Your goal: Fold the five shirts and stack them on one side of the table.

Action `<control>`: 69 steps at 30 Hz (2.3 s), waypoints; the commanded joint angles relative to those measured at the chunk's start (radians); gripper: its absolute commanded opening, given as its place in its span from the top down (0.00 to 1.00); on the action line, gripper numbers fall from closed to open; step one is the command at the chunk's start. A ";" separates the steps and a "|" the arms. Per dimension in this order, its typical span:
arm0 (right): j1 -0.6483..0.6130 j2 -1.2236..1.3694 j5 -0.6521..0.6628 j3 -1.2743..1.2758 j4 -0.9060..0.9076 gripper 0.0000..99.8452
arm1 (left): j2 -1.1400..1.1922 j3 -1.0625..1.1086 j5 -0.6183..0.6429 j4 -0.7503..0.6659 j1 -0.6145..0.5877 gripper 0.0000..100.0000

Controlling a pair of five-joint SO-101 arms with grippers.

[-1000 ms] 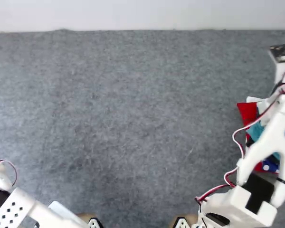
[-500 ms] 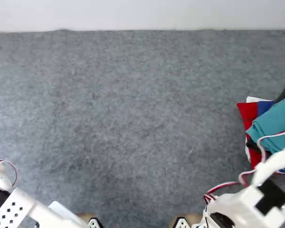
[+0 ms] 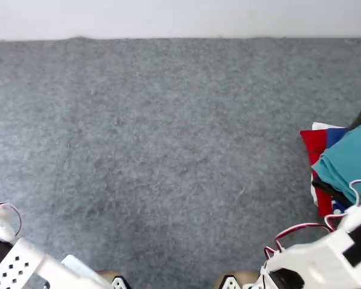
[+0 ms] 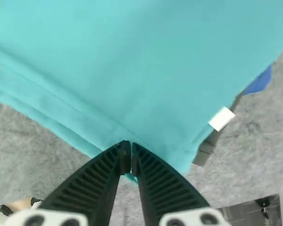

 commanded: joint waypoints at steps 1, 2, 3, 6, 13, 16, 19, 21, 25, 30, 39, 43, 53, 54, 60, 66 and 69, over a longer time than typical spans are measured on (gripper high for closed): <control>-0.039 -0.159 0.012 -0.054 0.041 0.99 | -0.011 -0.033 -0.005 -0.011 0.003 0.98; -0.051 -0.200 0.012 -0.051 0.041 0.99 | -0.011 -0.035 -0.005 -0.009 0.003 0.98; -0.064 -0.239 0.011 -0.046 0.041 0.99 | -0.011 -0.036 -0.003 -0.008 0.003 0.98; -0.120 -0.367 0.011 0.002 0.042 0.99 | -0.011 -0.056 0.000 0.037 0.006 0.98; -0.352 -0.760 0.009 0.377 0.041 0.99 | -0.011 -0.193 0.048 0.273 0.173 0.98; -0.479 -0.912 -0.038 0.562 0.038 0.99 | -0.011 -0.228 0.284 0.275 0.261 0.98; -0.615 -1.033 -0.241 0.718 0.033 0.99 | -0.011 -0.239 0.517 0.292 0.384 0.98; -0.704 -1.086 -0.413 0.809 0.031 0.99 | -0.011 -0.237 0.594 0.318 0.491 0.98; -0.825 -1.147 -0.713 0.944 -0.039 0.99 | -0.012 -0.237 0.612 0.279 0.647 0.99; -0.894 -1.181 -0.816 1.059 -0.205 0.99 | -0.012 -0.209 0.646 0.150 0.746 0.99; -1.029 -1.251 -0.913 1.312 -0.420 0.99 | -0.130 0.045 0.839 -0.008 0.979 0.99; -1.033 -1.323 -0.910 1.425 -0.515 0.99 | -0.361 0.285 0.841 -0.183 0.996 0.99; -1.075 -1.523 -0.881 1.735 -0.610 0.99 | -0.726 0.699 0.806 -0.255 1.002 0.99; -1.089 -1.547 -0.859 1.766 -0.610 0.99 | -0.717 0.711 0.810 -0.258 1.011 0.99; -1.150 -1.761 -0.721 1.912 -0.605 0.99 | -0.724 0.797 0.804 -0.269 1.045 0.99; -1.148 -1.982 -0.700 2.021 -0.519 0.99 | -0.723 0.852 0.804 -0.262 1.045 0.99; -1.150 -1.972 -0.712 2.022 -0.446 0.99 | -0.723 0.851 0.802 -0.267 1.045 0.99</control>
